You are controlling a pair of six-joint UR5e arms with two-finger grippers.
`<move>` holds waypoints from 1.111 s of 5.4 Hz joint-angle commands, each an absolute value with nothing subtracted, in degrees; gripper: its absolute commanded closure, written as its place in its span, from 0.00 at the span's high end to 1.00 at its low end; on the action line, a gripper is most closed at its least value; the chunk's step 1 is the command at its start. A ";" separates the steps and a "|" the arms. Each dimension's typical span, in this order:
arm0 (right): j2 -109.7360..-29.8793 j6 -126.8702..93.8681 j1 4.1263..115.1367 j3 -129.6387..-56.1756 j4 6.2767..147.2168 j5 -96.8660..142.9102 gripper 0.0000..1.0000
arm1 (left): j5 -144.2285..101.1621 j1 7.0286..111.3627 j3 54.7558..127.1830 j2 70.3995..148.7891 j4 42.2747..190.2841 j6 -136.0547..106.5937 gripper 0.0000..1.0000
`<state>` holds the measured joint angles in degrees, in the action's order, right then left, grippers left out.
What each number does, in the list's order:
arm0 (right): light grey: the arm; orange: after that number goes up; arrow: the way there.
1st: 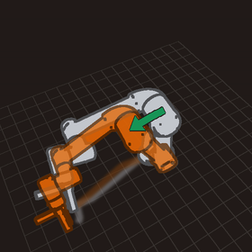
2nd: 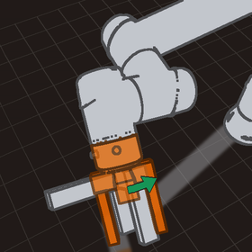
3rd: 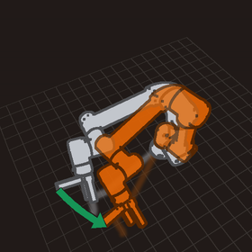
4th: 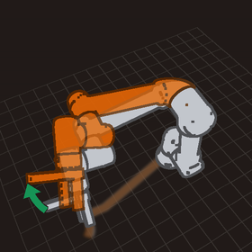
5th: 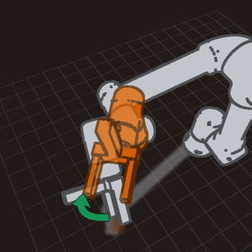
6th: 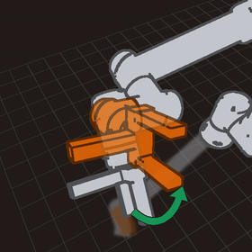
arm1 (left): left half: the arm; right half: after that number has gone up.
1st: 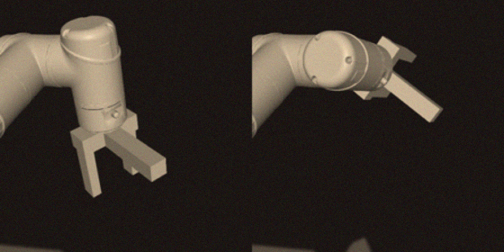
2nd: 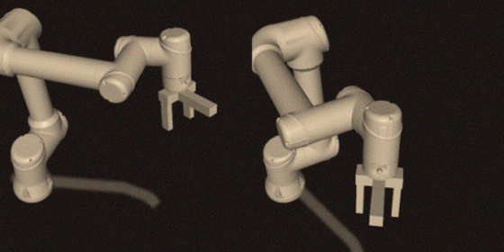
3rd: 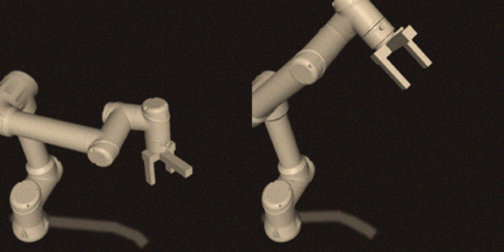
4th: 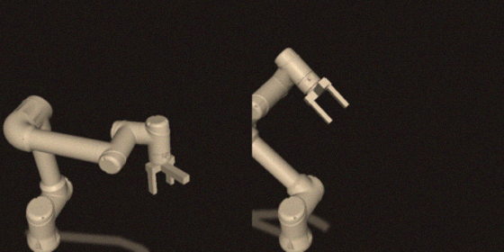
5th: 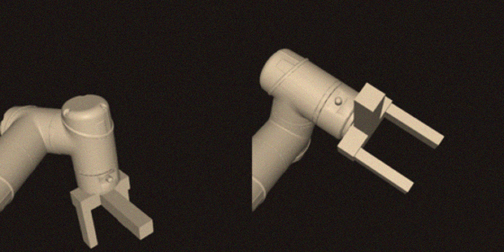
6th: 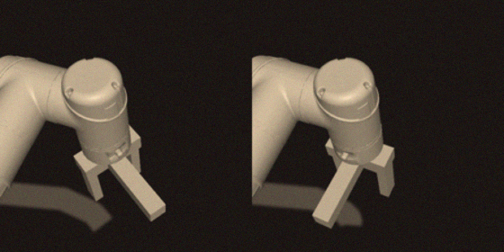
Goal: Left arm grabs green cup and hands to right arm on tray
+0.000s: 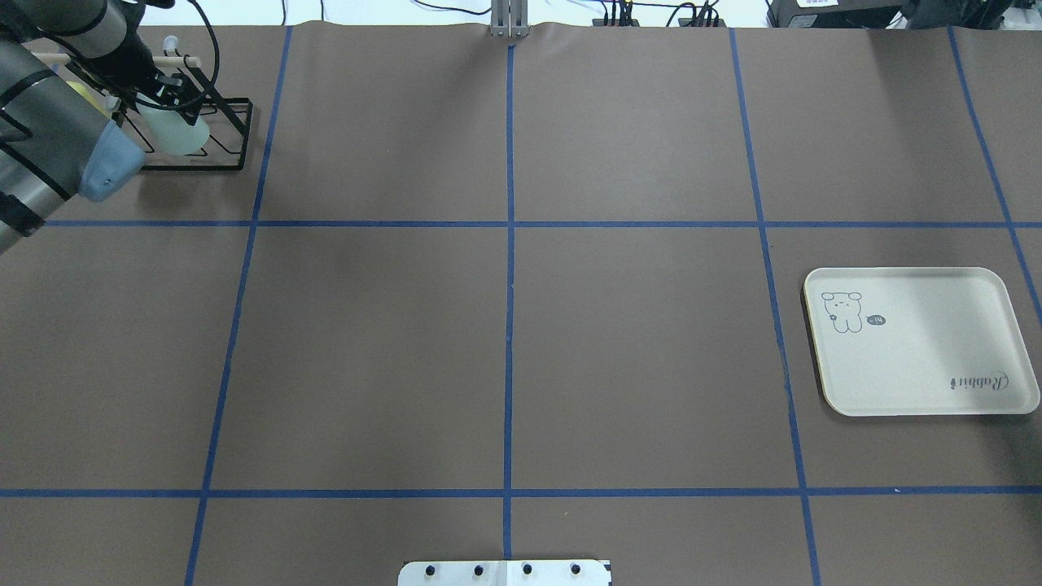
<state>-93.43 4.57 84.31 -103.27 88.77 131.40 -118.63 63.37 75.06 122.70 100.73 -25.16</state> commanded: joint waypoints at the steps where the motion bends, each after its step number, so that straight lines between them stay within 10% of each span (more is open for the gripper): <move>1: -93.43 4.57 84.29 -103.27 88.77 131.40 1.00 | -118.56 63.37 75.23 122.78 100.64 -25.14 0.70; 6: -93.52 4.57 84.38 -103.36 88.77 131.40 1.00 | -119.27 66.35 81.70 122.35 96.11 -25.22 0.45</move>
<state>-93.50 4.57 84.38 -103.30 88.77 131.40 -119.10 65.50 78.79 122.57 98.82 -25.22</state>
